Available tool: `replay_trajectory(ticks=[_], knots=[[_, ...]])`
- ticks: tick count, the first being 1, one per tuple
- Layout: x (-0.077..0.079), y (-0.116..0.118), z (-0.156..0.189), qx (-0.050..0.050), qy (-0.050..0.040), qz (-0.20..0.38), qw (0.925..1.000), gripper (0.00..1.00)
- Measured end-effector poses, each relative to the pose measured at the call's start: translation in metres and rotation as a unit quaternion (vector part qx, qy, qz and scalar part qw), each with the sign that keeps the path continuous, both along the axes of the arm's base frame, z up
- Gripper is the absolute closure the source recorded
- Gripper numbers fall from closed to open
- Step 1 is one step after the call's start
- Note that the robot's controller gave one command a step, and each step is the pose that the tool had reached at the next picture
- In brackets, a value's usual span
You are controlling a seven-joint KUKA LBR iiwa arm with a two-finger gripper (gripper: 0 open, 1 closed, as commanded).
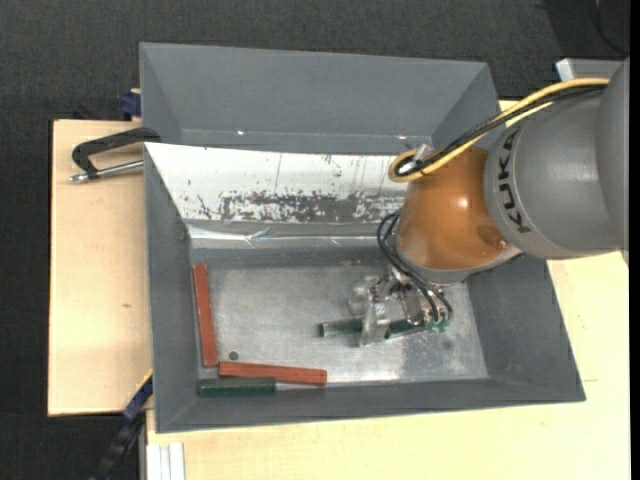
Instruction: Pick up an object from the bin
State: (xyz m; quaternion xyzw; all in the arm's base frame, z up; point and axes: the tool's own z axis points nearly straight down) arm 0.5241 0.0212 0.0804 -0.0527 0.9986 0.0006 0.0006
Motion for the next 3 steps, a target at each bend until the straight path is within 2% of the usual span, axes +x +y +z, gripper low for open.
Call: replay_trajectory(ticks=[1, 2, 3], knots=[[0.004, 0.001, 0.036, 0.0, -0.0006, 0.003, 1.0, 1.0], [0.005, -0.001, 0.052, 0.0, 0.0012, 0.003, 1.0, 1.0], [0.013, -0.013, 0.058, 0.0, -0.0071, -0.004, 1.0, 1.0]])
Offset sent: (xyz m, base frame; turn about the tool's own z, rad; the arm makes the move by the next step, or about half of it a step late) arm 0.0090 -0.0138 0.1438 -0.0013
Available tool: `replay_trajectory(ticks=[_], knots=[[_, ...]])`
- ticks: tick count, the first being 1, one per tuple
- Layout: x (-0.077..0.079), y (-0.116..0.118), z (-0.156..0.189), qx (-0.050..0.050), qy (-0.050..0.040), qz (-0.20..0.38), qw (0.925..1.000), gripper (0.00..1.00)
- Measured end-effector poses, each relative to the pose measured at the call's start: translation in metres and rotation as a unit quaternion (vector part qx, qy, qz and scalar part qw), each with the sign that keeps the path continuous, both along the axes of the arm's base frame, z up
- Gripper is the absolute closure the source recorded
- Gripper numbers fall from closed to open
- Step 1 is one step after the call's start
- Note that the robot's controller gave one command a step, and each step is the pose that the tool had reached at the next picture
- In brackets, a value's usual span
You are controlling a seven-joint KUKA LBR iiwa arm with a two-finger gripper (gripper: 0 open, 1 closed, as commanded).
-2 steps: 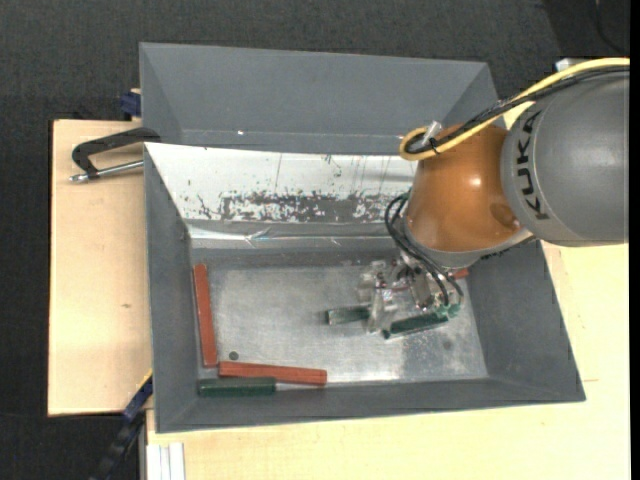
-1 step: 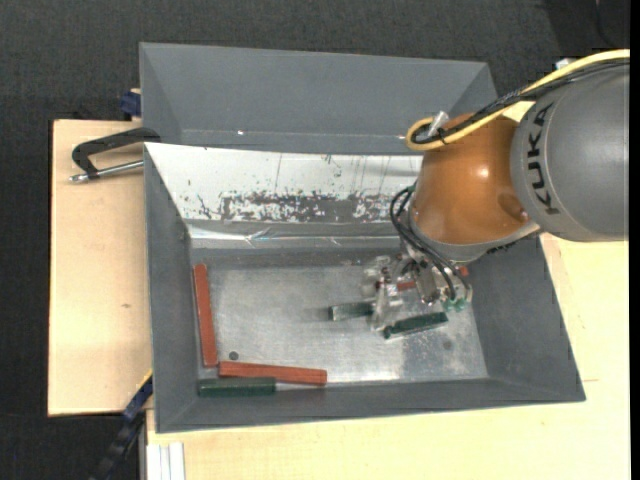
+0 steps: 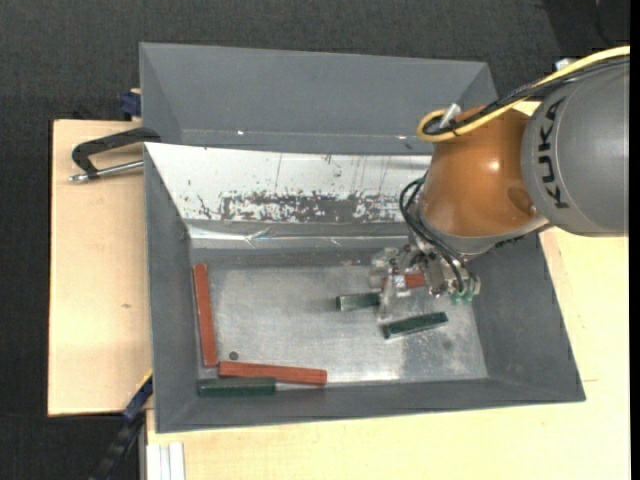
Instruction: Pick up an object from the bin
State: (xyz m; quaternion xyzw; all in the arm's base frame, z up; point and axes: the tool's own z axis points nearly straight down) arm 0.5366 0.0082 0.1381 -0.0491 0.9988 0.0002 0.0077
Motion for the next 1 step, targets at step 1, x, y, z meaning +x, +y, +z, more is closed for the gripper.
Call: replay_trajectory(ticks=[1], knots=[[-0.0201, 0.0063, 0.1355, 0.0, 0.0035, -0.001, 1.0, 1.0]])
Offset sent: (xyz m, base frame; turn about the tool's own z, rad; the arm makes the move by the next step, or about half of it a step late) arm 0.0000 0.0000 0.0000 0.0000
